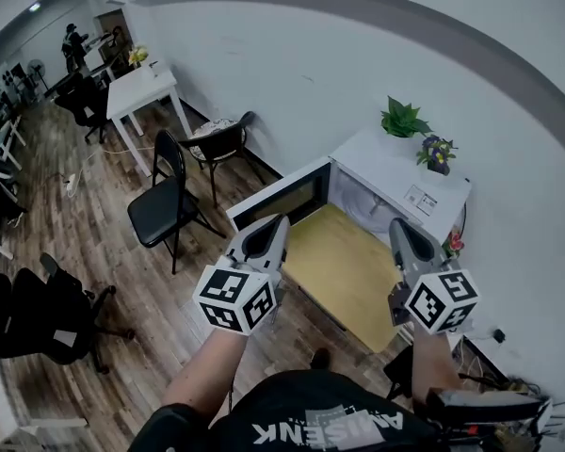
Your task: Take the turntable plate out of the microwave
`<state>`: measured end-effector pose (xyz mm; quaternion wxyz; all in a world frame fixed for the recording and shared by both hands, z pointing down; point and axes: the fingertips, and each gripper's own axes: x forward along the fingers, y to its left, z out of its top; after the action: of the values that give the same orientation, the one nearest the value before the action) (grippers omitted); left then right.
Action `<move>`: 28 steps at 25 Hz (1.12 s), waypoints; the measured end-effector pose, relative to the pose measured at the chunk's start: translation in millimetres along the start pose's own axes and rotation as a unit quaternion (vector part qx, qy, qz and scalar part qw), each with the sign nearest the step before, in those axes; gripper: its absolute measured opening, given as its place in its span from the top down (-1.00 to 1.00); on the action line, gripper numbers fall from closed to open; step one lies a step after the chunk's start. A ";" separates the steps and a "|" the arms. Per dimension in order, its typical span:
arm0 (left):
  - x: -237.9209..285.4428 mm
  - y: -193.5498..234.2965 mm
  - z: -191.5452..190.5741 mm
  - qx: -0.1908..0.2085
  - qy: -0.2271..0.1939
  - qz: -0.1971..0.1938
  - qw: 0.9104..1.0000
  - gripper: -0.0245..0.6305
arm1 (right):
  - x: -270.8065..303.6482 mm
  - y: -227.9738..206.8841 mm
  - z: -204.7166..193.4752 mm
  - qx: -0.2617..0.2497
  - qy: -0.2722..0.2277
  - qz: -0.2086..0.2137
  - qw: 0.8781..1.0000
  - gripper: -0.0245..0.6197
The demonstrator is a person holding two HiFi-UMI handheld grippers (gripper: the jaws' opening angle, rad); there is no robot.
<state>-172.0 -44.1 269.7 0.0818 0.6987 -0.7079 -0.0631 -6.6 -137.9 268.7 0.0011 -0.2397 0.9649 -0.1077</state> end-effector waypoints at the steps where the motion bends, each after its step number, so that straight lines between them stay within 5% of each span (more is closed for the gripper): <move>1: 8.2 -1.7 0.6 0.000 -0.001 -0.003 1.000 0.92 | 3.8 -6.9 -0.5 0.001 0.002 0.001 1.000 0.91; 18: 148.3 -39.3 -12.2 0.026 0.024 -0.056 0.998 0.92 | 22.0 -110.7 16.7 -0.006 -0.022 -0.023 0.999 0.91; 28: 194.0 -4.2 -10.9 -0.001 0.043 -0.122 0.992 0.92 | 52.7 -113.7 17.8 -0.005 -0.036 -0.105 0.994 0.89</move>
<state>-167.6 -237.8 284.8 0.1043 0.7820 -0.6129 -0.0435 0.2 -264.0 277.7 0.0237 -0.3433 0.9342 -0.0936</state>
